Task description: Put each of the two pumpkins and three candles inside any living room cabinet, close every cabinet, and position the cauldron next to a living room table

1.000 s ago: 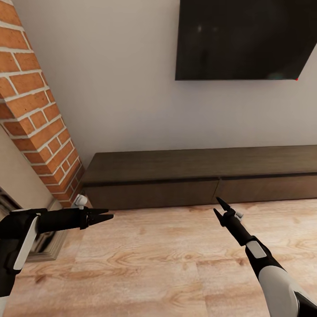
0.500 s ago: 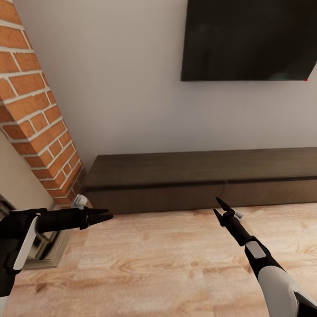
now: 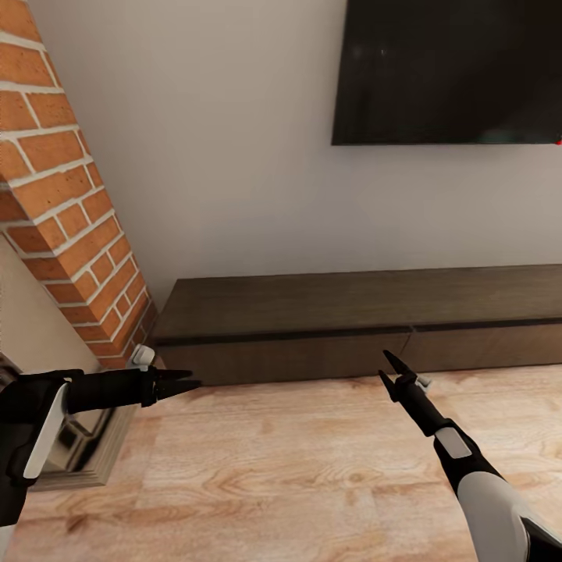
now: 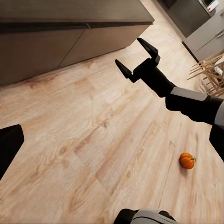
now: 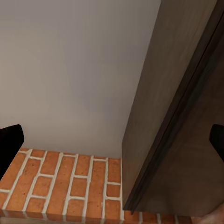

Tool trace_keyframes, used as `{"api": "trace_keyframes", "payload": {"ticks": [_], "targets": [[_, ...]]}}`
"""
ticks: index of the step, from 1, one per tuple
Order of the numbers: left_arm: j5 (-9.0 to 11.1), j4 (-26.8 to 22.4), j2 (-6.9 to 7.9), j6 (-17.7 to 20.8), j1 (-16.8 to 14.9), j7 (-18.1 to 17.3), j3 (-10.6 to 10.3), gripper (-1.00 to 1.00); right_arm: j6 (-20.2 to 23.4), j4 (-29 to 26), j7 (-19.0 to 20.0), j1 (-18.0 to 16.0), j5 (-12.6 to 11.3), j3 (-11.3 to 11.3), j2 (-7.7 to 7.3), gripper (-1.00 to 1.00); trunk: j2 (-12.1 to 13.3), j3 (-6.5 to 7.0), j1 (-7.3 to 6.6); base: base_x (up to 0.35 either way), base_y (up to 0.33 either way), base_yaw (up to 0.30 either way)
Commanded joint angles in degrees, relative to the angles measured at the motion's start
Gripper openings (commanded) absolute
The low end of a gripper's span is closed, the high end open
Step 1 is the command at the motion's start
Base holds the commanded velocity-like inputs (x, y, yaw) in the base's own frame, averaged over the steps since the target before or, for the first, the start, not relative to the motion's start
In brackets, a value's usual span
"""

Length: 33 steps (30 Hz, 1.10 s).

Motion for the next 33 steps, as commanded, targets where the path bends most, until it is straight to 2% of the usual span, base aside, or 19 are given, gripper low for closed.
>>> {"api": "trace_keyframes", "payload": {"ticks": [1, 33], "targets": [[0.1, 0.0, 0.01, 0.4, 0.0, -0.1, 0.0, 1.00, 0.5, 0.0, 0.1, 0.0, -0.2, -0.1, 0.04, 1.00, 0.0, -0.04, -0.01, 0.006, 0.080, 0.000], [0.1, -0.2, 0.01, 0.4, 0.0, -0.1, 0.0, 1.00, 0.5, 0.1, 0.1, 0.0, -0.3, -0.2, -0.10, 1.00, 0.0, -0.04, -0.01, 0.131, 0.033, 0.000]]}}
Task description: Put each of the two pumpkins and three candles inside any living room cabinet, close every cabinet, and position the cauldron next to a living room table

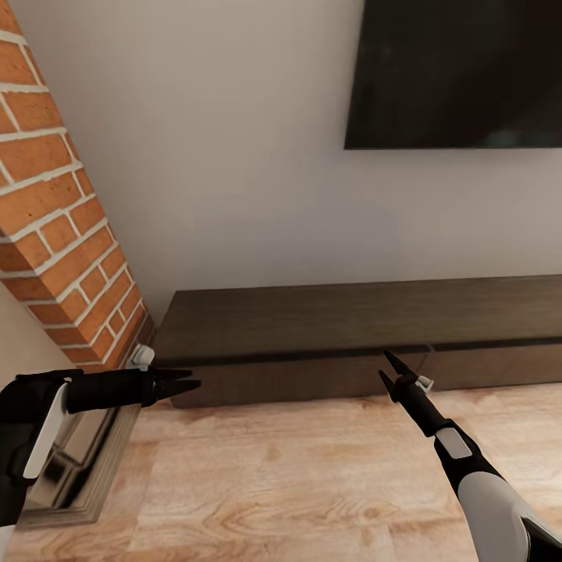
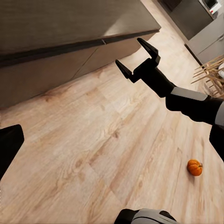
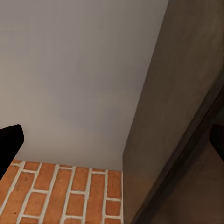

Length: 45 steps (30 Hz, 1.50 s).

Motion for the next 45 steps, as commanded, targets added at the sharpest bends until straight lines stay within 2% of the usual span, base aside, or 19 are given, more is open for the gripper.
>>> {"api": "trace_keyframes", "payload": {"ticks": [1, 14, 26, 45], "targets": [[0.1, 0.0, 0.01, 0.4, 0.0, -0.1, 0.0, 1.00, 0.5, 0.0, 0.1, 0.0, -0.2, -0.2, 0.01, 1.00, 0.0, -0.04, 0.00, 0.165, 0.059, 0.000], [0.1, 0.0, -0.04, 0.4, 0.0, -0.1, 0.0, 1.00, 0.5, 0.0, 0.1, 0.0, -0.4, -0.2, -0.06, 1.00, 0.0, -0.04, 0.00, 0.137, 0.031, 0.000], [0.1, -0.1, 0.02, 0.4, 0.0, -0.2, 0.0, 1.00, 0.6, 0.1, 0.1, 0.0, -0.4, -0.2, -0.11, 1.00, 0.0, -0.04, 0.00, 0.018, 0.003, 0.000], [0.1, -0.1, -0.03, 0.4, 0.0, -0.2, 0.0, 1.00, 0.6, 0.2, 0.0, 0.1, -0.5, -0.3, -0.37, 1.00, -7.6, -3.46, 4.17, 0.000, 0.000, 0.000]]}}
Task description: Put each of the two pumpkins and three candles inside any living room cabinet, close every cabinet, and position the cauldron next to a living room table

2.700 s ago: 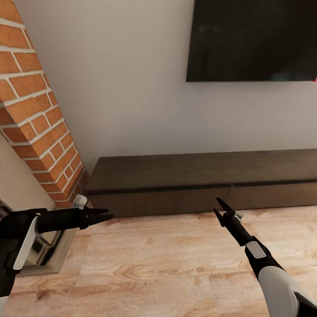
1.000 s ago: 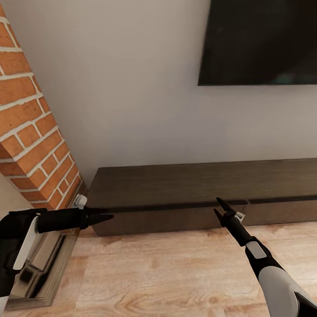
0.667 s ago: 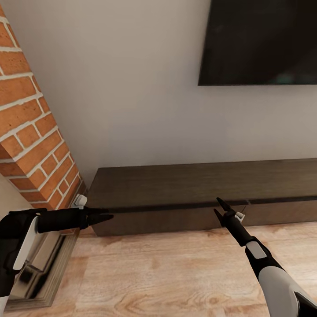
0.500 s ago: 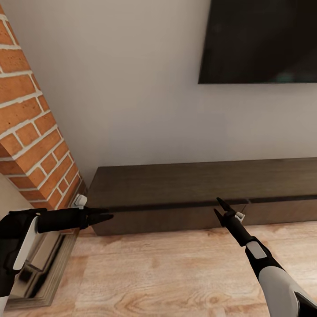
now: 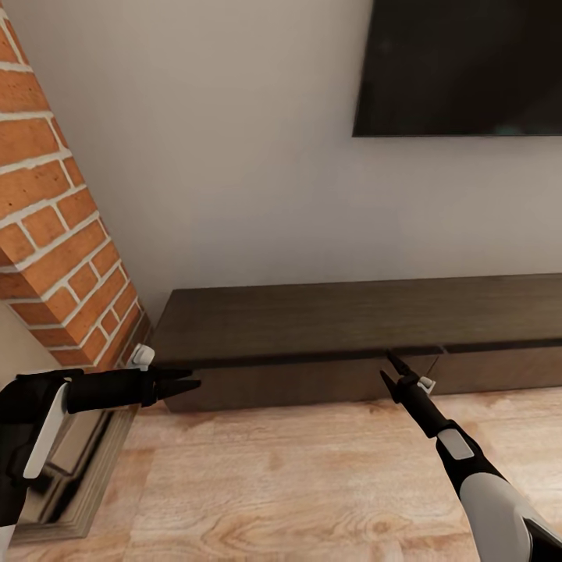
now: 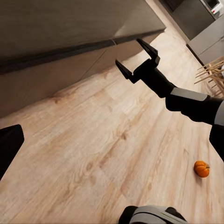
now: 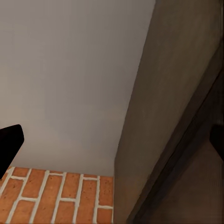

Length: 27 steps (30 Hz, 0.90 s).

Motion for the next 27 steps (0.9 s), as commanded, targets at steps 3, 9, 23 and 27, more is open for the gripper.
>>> {"api": "trace_keyframes", "payload": {"ticks": [3, 9, 23, 27], "targets": [[0.1, 0.0, 0.04, 0.4, 0.0, -0.1, 0.0, 1.00, 0.5, 0.1, -0.1, 0.1, -0.3, -0.2, -0.10, 1.00, -1.2, -0.59, 0.65, 0.000, 0.000, 0.000], [0.1, 0.0, 0.06, 0.4, 0.0, -0.1, 0.0, 1.00, 0.5, 0.3, -2.1, 0.2, -0.2, -2.9, -0.13, 1.00, -3.6, -1.67, 1.97, 0.000, 0.000, 0.000], [0.1, 0.0, 0.06, 0.4, 0.0, -0.1, 0.0, 1.00, 0.5, 0.3, -3.8, 0.2, -0.2, -4.5, -0.13, 1.00, -9.3, -4.18, 5.05, 0.000, 0.000, 0.000], [0.1, 0.0, 0.06, 0.4, 0.0, -0.1, 0.0, 1.00, 0.5, 0.2, -3.7, 0.2, -0.2, -4.5, -0.13, 1.00, -10.9, -4.90, 5.92, 0.000, 0.000, 0.000]]}}
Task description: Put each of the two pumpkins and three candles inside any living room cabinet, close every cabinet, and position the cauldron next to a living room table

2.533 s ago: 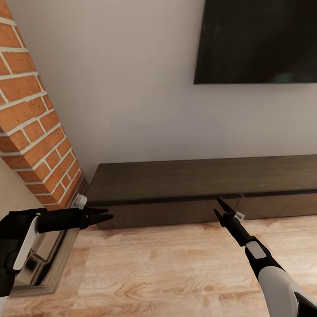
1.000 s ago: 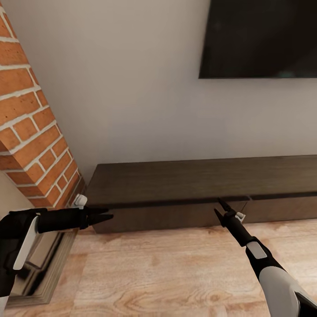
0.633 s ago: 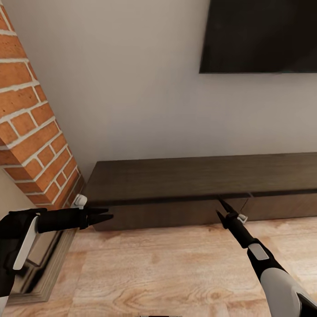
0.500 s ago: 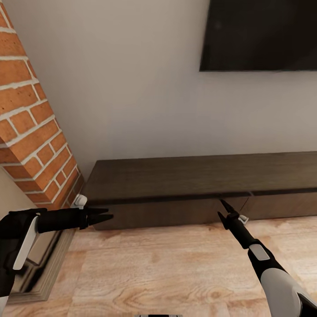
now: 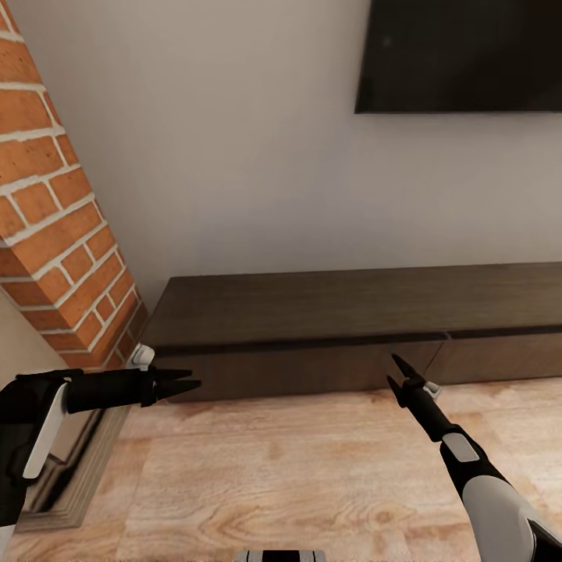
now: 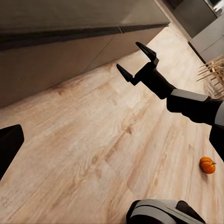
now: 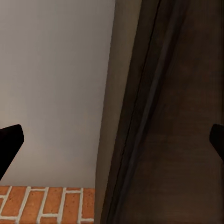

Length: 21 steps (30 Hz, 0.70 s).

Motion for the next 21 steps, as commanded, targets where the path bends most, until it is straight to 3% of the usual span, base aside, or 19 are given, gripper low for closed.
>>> {"api": "trace_keyframes", "payload": {"ticks": [1, 21], "targets": [[0.1, 0.0, 0.01, 0.4, 0.0, -0.1, 0.0, 1.00, 0.5, 0.0, 0.1, 0.0, -0.3, -0.2, 0.00, 1.00, -0.4, -0.23, 0.21, 0.000, 0.000, 0.000], [0.1, 0.0, 0.01, 0.4, 0.0, -0.3, -0.1, 1.00, 0.5, -0.4, 0.9, 0.0, -0.3, 0.1, 0.01, 1.00, -0.7, -4.66, 0.74, 0.000, 0.000, 0.000]]}}
